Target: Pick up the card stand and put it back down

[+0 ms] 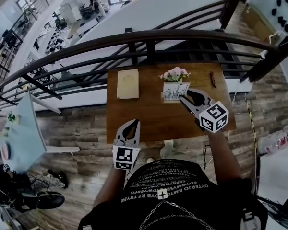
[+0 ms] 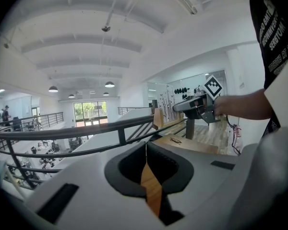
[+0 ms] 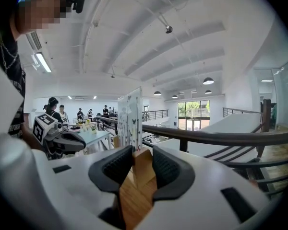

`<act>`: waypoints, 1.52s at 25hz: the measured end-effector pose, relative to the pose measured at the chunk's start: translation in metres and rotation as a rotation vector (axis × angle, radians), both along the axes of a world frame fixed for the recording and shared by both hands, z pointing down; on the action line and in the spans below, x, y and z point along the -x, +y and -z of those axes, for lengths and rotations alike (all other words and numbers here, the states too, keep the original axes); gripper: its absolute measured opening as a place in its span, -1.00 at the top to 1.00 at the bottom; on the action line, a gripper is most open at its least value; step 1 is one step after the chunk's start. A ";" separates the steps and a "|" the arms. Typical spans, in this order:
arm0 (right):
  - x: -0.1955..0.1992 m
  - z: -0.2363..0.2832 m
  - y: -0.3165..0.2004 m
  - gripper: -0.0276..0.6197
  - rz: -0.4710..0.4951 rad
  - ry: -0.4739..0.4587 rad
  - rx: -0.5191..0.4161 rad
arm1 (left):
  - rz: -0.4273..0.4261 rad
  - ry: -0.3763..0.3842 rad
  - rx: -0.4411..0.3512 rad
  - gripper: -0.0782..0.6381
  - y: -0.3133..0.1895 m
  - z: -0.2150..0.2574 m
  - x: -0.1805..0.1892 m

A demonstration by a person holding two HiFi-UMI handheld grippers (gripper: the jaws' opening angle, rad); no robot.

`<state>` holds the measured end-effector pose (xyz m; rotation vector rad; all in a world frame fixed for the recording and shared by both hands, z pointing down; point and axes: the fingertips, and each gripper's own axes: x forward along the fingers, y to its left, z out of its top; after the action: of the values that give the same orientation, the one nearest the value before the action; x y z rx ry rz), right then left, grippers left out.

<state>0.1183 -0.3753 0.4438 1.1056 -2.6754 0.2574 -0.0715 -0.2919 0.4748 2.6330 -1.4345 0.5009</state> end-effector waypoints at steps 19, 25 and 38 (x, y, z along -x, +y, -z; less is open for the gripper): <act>-0.002 -0.150 -0.019 0.48 -0.009 -0.027 0.223 | 0.028 -0.071 0.086 0.70 -0.025 -0.030 0.002; -0.009 -0.203 -0.025 0.48 -0.004 -0.007 0.300 | 0.037 -0.094 0.103 0.70 -0.034 -0.034 -0.003; -0.025 -0.326 -0.026 0.48 -0.014 0.052 0.472 | 0.069 -0.160 0.171 0.70 -0.035 -0.052 0.002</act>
<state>0.1429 -0.4017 0.7701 0.9603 -2.3782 0.7999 -0.0734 -0.3271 0.5268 2.4489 -1.4482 0.8043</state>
